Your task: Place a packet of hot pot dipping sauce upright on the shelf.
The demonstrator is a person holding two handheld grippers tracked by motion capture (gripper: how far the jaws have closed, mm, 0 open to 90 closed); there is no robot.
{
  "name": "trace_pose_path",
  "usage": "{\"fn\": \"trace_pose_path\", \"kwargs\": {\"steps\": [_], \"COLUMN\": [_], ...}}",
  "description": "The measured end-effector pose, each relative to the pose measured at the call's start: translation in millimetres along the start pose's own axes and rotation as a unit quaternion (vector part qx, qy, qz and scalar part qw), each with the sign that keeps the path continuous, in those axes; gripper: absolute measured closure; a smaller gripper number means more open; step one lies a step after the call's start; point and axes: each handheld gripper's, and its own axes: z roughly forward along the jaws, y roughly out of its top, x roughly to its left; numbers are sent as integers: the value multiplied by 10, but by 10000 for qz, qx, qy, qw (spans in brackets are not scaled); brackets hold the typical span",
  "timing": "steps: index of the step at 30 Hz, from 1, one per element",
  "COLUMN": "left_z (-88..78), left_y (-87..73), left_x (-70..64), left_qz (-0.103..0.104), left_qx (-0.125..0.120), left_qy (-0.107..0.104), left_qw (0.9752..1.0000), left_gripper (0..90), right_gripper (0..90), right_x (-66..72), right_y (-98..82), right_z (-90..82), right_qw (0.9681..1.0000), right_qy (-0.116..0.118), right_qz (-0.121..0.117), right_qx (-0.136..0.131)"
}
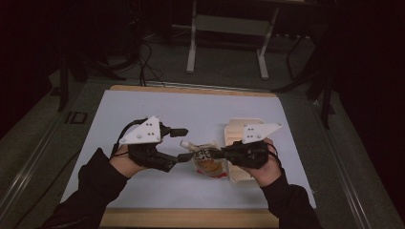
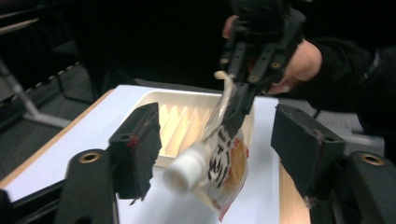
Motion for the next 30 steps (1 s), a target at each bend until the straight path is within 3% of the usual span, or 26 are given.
{"fn": "trace_pose_path", "kwargs": {"steps": [1,3,4,9,11,14,16,17,18,21,23,24,25,30], "left_z": [-41,-62,-81,-199,-250,-262,-264,-261,-255,-244,-243,-235,-226,-188], "left_y": [-34,-56,-80,-212,-342,-447,-583,-641,-701,-860,-907,-999,-1078,-1233], "left_x": [15,23,20,8,-22,-53,-105,-134,-148,-185,-199,-202,-209,-215], "left_qz": [-265,-347,-342,-548,-732,-756,-442,-306,-247,-521,-575,-784,-820,-953], "left_qx": [-193,-263,-356,-622,-756,-748,-984,-951,-955,-897,-881,-874,-868,-747], "left_qy": [73,17,66,452,657,842,966,1137,1133,1051,1076,961,987,982], "left_qw": [9994,9991,9988,9955,9923,9908,9895,9885,9887,9890,9886,9884,9879,9878], "left_gripper": [242,158,158,82,11,11,42,42,52,51,51,51,52,53], "right_gripper": [900,900,900,900,900,900,900,900,900,900,900,900,900,900], "right_x": [-22,-44,-44,-99,-145,-186,-262,-262,-319,-405,-405,-434,-526,-653], "right_y": [2,2,2,14,31,43,62,62,78,92,92,93,93,79], "right_z": [-16,-35,-35,-95,-156,-203,-278,-278,-329,-397,-397,-418,-480,-547], "right_qw": [10000,10000,10000,9997,9996,9994,9992,9992,9989,9983,9983,9980,9974,9972], "right_qy": [-16,-77,-77,-207,-261,-291,-318,-318,-391,-500,-500,-537,-634,-644], "right_qz": [-9,-52,-52,-95,-98,-92,-35,-35,-12,11,11,18,26,81], "right_qx": [-4,-11,-11,11,-66,-132,-237,-237,-269,-309,-309,-323,-344,-369]}}
